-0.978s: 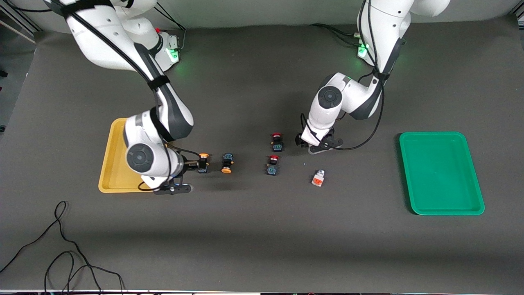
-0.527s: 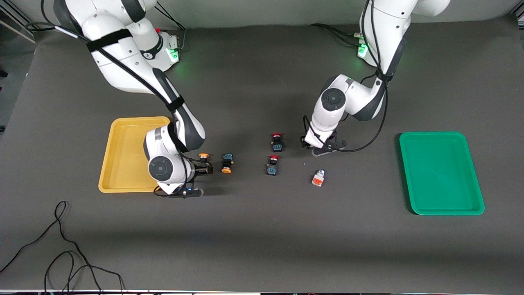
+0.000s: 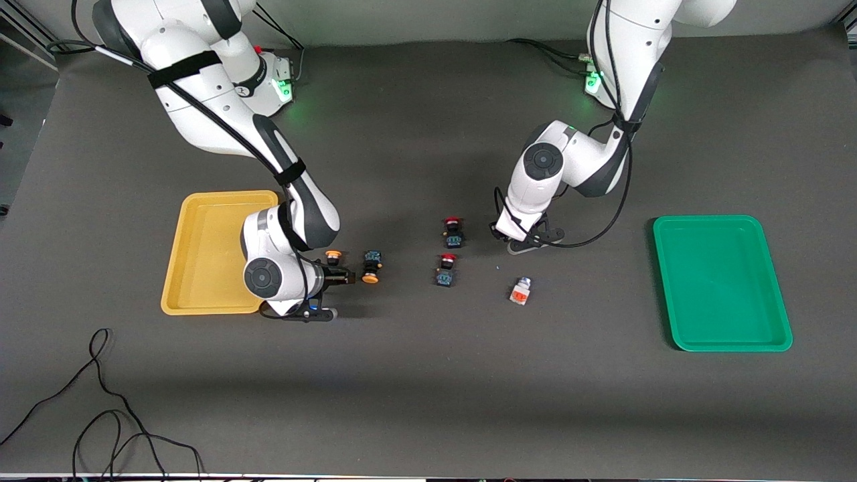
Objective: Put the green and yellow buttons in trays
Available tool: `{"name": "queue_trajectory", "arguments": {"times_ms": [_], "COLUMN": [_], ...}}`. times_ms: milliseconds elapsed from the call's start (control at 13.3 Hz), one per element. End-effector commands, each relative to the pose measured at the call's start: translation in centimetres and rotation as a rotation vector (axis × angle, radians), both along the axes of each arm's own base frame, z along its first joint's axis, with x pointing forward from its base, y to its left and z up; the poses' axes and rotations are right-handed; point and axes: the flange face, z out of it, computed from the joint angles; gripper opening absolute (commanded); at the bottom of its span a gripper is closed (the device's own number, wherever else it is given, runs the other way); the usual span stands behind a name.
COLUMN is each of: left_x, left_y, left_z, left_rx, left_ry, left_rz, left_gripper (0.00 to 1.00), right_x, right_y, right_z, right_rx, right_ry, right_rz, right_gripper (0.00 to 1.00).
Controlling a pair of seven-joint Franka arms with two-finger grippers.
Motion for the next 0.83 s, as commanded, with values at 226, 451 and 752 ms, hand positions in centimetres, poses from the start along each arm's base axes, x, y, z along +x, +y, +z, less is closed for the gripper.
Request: {"name": "queue_trajectory", "arguments": {"times_ms": [226,451,752], "left_x": [3.8,6.1,10.4], "left_y": [0.3,3.8,19.7], "left_z": [15.8,24.0,28.0], "left_rx": [0.050,0.071,0.038], "left_ry": [0.052,0.091,0.135], "left_rz": [0.014,-0.089,-0.316], "left_gripper": [0.00,0.00,0.00], "right_x": [-1.9,-1.0,0.4], "right_y": [1.2,0.7,-4.0], "right_z": [-0.4,4.0,12.7], "right_rx": [-0.010,0.008,0.001], "right_ry": [0.048,0.027,0.009], "right_rz": [0.001,0.013,-0.030], "right_gripper": [0.00,0.00,0.00]}}
